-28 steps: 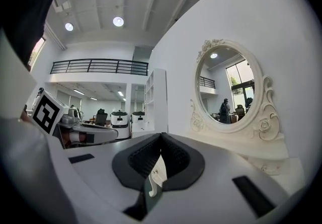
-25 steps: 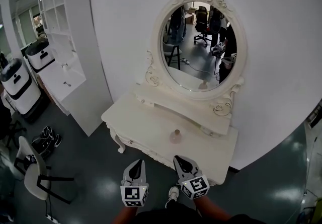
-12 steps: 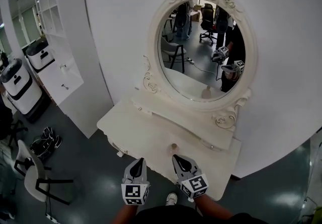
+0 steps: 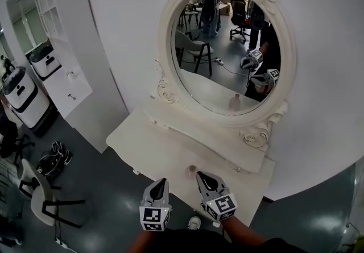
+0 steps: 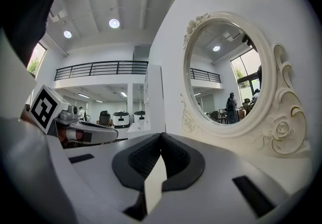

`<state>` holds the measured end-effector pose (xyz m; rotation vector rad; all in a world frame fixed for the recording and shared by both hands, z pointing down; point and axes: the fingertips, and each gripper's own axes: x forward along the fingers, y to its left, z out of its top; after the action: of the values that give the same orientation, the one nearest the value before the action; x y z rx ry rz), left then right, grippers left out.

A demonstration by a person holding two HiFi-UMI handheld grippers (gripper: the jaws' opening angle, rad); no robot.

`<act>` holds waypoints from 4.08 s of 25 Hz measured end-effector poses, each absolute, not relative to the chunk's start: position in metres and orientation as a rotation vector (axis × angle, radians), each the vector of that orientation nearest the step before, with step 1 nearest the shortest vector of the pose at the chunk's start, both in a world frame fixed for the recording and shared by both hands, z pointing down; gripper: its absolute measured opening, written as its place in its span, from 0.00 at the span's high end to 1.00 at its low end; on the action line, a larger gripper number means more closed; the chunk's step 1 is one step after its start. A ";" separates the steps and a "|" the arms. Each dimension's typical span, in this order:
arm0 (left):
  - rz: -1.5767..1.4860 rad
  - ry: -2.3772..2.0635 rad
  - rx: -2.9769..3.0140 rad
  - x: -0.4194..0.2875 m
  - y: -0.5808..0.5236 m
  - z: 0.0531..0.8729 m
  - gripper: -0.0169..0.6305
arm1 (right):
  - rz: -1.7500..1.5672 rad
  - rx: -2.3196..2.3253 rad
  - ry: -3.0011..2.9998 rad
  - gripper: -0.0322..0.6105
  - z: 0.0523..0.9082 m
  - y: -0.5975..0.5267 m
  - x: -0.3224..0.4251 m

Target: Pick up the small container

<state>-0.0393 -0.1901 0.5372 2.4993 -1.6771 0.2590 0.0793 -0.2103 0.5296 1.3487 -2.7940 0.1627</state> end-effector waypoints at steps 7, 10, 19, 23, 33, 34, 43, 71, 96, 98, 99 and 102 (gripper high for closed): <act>0.289 -1.649 2.496 -0.036 -0.206 0.548 0.96 | 0.179 1.361 -2.766 0.94 0.538 -0.220 0.087; 0.311 -1.614 2.507 -0.034 -0.215 0.552 0.96 | 0.188 1.387 -2.742 0.94 0.539 -0.226 0.090; 0.303 -1.578 2.525 -0.054 -0.241 0.552 0.96 | 0.243 1.442 -2.626 0.94 0.561 -0.237 0.100; 0.317 -1.559 2.516 -0.060 -0.241 0.562 0.96 | 0.268 1.460 -2.584 0.94 0.578 -0.233 0.104; 0.348 -1.516 2.500 -0.067 -0.236 0.581 0.96 | 0.429 1.357 -2.448 0.55 0.663 -0.229 0.073; 0.351 -1.512 2.498 -0.067 -0.236 0.583 0.96 | 0.447 1.355 -2.423 0.54 0.672 -0.232 0.071; 0.365 -1.518 2.451 -0.083 -0.234 0.600 0.96 | 0.520 1.353 -2.273 0.39 0.729 -0.260 0.066; 0.350 -1.537 2.413 -0.106 -0.250 0.605 0.96 | 0.582 1.283 -2.061 0.36 0.770 -0.293 0.056; 0.353 -1.529 2.432 -0.101 -0.251 0.601 0.96 | 0.509 1.480 -2.264 0.36 0.680 -0.314 0.068; 0.346 -1.522 2.446 -0.097 -0.253 0.597 0.96 | 0.471 1.503 -2.303 0.36 0.655 -0.318 0.069; 0.344 -1.518 2.455 -0.095 -0.253 0.594 0.96 | 0.451 1.516 -2.322 0.36 0.642 -0.319 0.069; 0.334 -1.508 2.481 -0.089 -0.256 0.587 0.96 | 0.390 1.554 -2.373 0.36 0.605 -0.323 0.072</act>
<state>-0.0889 -0.2564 0.5869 2.4806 -1.5085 0.3342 0.0722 -0.3231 0.6049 1.5538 -2.3729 0.3898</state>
